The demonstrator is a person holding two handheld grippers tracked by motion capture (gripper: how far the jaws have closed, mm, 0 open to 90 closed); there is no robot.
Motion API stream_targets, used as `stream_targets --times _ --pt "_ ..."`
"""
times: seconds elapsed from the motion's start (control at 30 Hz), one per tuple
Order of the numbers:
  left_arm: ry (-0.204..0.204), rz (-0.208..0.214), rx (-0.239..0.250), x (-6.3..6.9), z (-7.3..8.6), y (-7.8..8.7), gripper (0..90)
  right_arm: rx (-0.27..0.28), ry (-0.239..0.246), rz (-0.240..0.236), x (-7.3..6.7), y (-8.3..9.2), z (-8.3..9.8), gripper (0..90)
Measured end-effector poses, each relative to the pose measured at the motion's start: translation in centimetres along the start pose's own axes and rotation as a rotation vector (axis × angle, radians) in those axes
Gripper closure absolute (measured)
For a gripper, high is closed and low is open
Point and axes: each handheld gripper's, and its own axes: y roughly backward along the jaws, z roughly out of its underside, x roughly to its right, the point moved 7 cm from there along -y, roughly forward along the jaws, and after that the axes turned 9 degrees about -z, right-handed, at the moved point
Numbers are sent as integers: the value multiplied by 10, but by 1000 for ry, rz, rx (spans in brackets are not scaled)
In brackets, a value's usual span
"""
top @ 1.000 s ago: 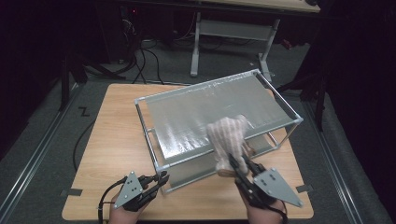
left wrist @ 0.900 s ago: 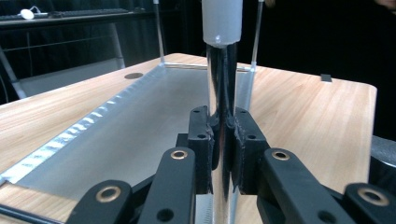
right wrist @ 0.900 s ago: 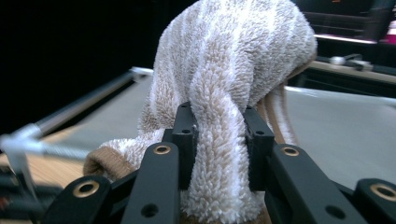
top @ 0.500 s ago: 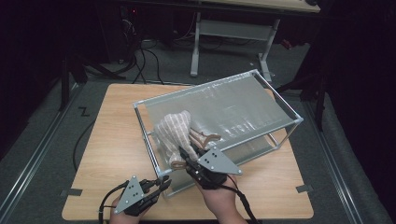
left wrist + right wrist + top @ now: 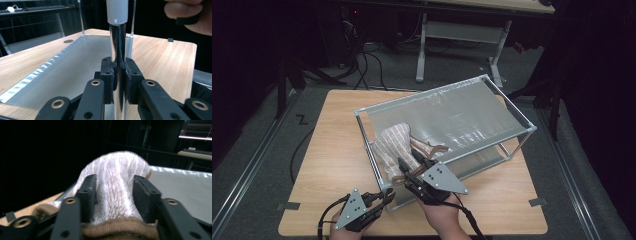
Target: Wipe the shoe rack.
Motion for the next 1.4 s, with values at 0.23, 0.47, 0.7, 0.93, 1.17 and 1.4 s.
stream_targets --times 0.23,0.47,0.7,0.93,1.17,1.4 --pt "-5 0 -5 0 0 0 799 -35 -4 -3 -2 -3 14 635" --pt "-2 3 -7 -1 0 0 799 23 7 36 -2 -3 17 611" --pt "15 -4 0 0 1 1 802 48 25 62 -1 -3 19 609" --pt "5 -7 -4 -1 1 3 801 40 27 109 14 2 20 598" --pt "11 -9 4 -4 2 5 802 40 4 222 64 22 24 597" --pt "12 -10 16 -4 3 6 802 43 -18 365 129 52 31 597"
